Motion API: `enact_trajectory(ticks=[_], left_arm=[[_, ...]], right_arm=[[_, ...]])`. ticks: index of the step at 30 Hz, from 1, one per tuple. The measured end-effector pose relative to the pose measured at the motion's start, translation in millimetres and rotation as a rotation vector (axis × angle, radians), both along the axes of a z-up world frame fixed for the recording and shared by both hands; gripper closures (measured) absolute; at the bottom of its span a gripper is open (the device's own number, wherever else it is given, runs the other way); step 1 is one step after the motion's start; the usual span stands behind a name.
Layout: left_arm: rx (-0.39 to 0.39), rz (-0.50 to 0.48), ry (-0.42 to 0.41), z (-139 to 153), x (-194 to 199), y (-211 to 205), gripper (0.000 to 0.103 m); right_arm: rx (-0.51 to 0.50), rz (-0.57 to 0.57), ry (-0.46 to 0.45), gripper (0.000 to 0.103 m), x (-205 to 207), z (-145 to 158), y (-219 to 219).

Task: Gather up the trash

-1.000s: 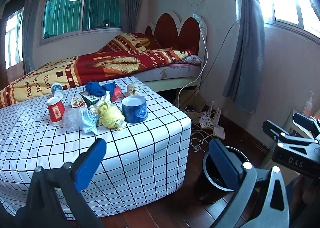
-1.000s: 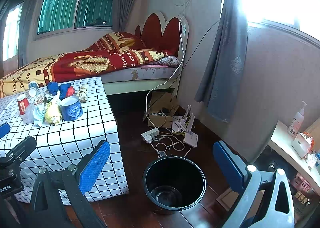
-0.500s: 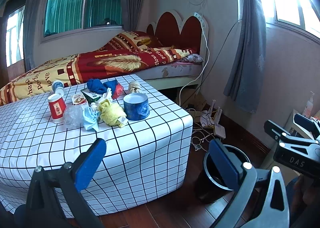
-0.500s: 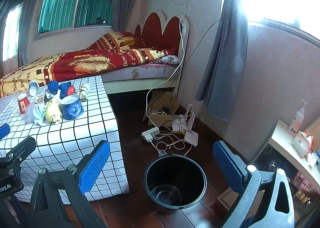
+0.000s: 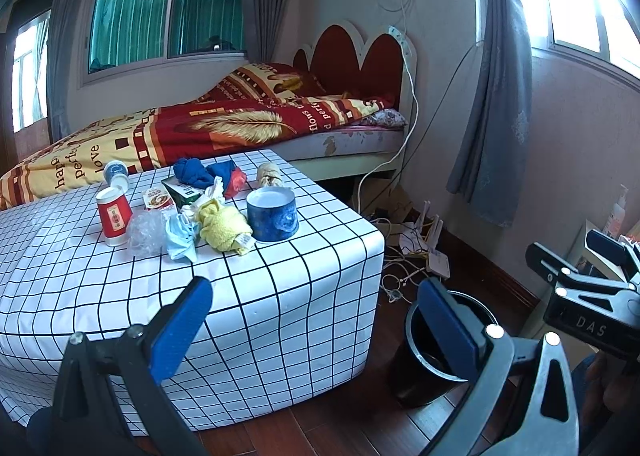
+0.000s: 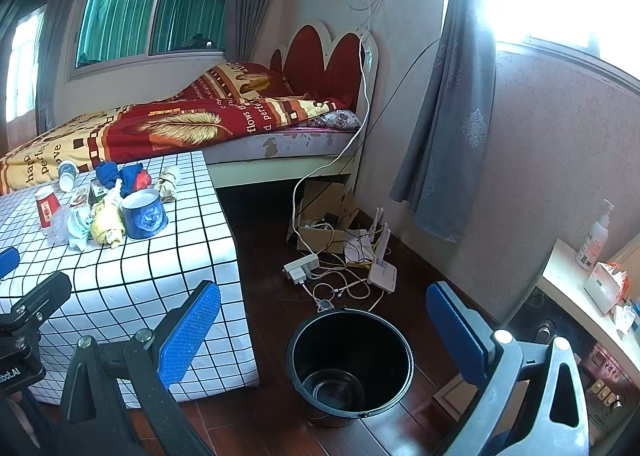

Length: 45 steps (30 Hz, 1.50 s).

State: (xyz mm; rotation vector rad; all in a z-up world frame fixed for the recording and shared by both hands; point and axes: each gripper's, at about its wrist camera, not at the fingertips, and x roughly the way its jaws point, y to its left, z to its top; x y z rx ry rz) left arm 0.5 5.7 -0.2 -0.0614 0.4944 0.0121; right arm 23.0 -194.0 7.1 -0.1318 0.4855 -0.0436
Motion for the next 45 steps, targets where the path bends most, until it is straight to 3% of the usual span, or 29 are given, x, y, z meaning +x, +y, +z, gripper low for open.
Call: enact_trajectory(ticks=[31, 39, 45], left_arm=[[0.002, 0.008, 0.013, -4.6, 1.1, -0.2, 0.0], [0.025, 0.09, 0.008, -7.6, 8.5, 36.9, 0.0], [0.034, 0.158, 0.053, -17.1, 25.9, 81.3, 0.0]], right_arm=[[-0.003, 0.018, 0.012, 0.0, -3.3, -7.1, 4.1], [0.021, 0.163, 0.033, 0.0, 20.7, -6.7, 20.9], [0.012, 0.317, 0.039, 0.0, 57.2, -15.2, 61.3]])
